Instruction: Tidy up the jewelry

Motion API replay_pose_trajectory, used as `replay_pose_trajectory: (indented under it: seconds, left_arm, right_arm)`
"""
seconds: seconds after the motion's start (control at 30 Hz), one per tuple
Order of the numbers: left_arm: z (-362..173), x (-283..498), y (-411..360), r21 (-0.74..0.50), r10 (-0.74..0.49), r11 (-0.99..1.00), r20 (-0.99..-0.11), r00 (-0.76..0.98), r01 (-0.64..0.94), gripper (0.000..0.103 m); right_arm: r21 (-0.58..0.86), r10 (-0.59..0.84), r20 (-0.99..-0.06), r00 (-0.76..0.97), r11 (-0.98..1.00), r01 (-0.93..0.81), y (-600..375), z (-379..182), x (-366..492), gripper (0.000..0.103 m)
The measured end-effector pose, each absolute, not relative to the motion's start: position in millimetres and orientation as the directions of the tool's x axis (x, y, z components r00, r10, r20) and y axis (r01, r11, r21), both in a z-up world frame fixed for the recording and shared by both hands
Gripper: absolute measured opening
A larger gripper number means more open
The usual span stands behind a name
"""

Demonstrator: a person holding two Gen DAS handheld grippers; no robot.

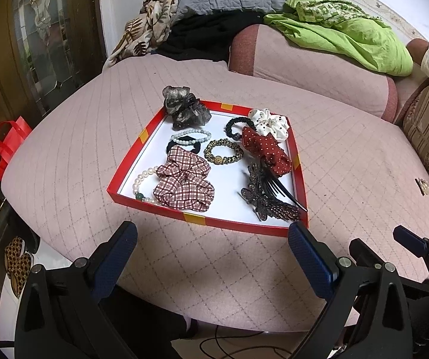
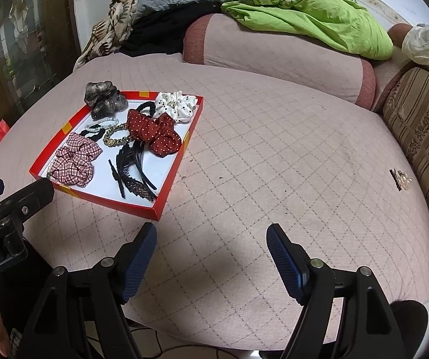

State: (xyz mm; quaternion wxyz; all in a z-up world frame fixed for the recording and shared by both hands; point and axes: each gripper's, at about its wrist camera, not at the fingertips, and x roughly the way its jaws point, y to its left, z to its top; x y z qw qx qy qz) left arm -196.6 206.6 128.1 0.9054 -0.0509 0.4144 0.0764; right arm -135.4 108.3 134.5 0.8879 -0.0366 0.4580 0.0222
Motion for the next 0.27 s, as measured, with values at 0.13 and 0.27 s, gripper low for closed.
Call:
replay_pose_trajectory:
  seconds: [0.13, 0.27]
  left_arm:
    - [127.9, -196.5, 208.1, -0.023, 0.108, 0.981, -0.756, 0.646, -0.192, 0.100]
    - [125.8, -194.6, 210.3, -0.019, 0.120, 0.978, -0.761, 0.638, -0.207, 0.100]
  right_arm:
    - [-0.044, 0.007, -0.816, 0.578, 0.996, -0.074, 108.8, 133.8, -135.6, 0.080]
    - [-0.040, 0.012, -0.820, 0.572, 0.996, -0.079, 110.0, 131.2, -134.8, 0.080]
